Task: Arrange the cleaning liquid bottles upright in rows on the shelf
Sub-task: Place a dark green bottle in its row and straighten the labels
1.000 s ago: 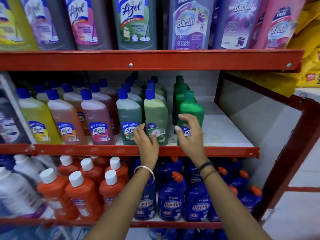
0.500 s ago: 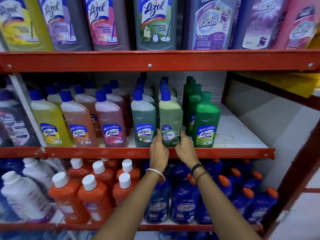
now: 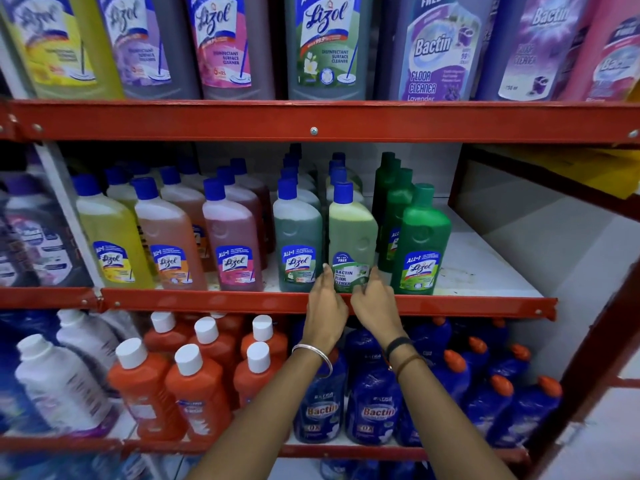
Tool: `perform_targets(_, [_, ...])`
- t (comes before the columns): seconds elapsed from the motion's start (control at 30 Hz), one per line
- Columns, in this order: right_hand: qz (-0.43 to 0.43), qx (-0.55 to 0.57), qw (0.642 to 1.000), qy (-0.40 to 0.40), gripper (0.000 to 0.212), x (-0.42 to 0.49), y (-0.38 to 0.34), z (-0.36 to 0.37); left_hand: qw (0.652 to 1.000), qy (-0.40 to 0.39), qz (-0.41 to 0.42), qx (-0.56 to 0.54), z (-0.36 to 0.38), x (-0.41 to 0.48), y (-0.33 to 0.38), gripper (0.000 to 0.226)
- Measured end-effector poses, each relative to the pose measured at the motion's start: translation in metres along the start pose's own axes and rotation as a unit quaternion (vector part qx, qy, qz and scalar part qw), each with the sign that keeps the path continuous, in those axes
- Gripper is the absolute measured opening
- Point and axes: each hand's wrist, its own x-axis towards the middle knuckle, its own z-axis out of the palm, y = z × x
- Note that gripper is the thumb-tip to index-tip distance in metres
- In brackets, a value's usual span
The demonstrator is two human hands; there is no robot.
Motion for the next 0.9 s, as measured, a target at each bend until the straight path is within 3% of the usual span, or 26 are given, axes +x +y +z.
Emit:
perform_targets(0.1, [-0.068,0.046,0.99,0.118,0.042,-0.026,-0.014,0.008,0.995,0.093,0.025,-0.035,-0.016,-0.006,-0.012,0.044])
perform_targets(0.13, [-0.107,0.074,0.983,0.129,0.038,-0.034,-0.021,0.013,0.99,0.126,0.025,-0.055,-0.023,-0.005,-0.017,0.041])
perform_targets(0.2, [-0.149,0.124,0.979,0.068,0.042,-0.04,-0.03,0.022,0.981,0.157,0.001,-0.111,-0.036,0.0,-0.02,0.039])
perform_targets(0.3, [-0.114,0.152,0.98,-0.066,0.056,-0.041,-0.045,0.039,0.978,0.117,-0.03,-0.169,-0.055,0.007,-0.024,0.047])
perform_targets(0.4, [-0.081,0.153,0.978,-0.119,0.063,-0.037,-0.058,0.049,0.973,0.079,-0.053,-0.21,-0.065,0.013,-0.027,0.051])
perform_targets(0.6, [0.018,0.141,0.981,-0.135,0.068,-0.02,-0.072,0.058,0.972,-0.003,-0.081,-0.223,-0.069,0.013,-0.034,0.054])
perform_targets(0.9, [0.018,0.107,0.991,-0.083,0.064,-0.027,-0.073,0.065,0.987,-0.029,-0.066,-0.144,-0.075,0.014,-0.042,0.056])
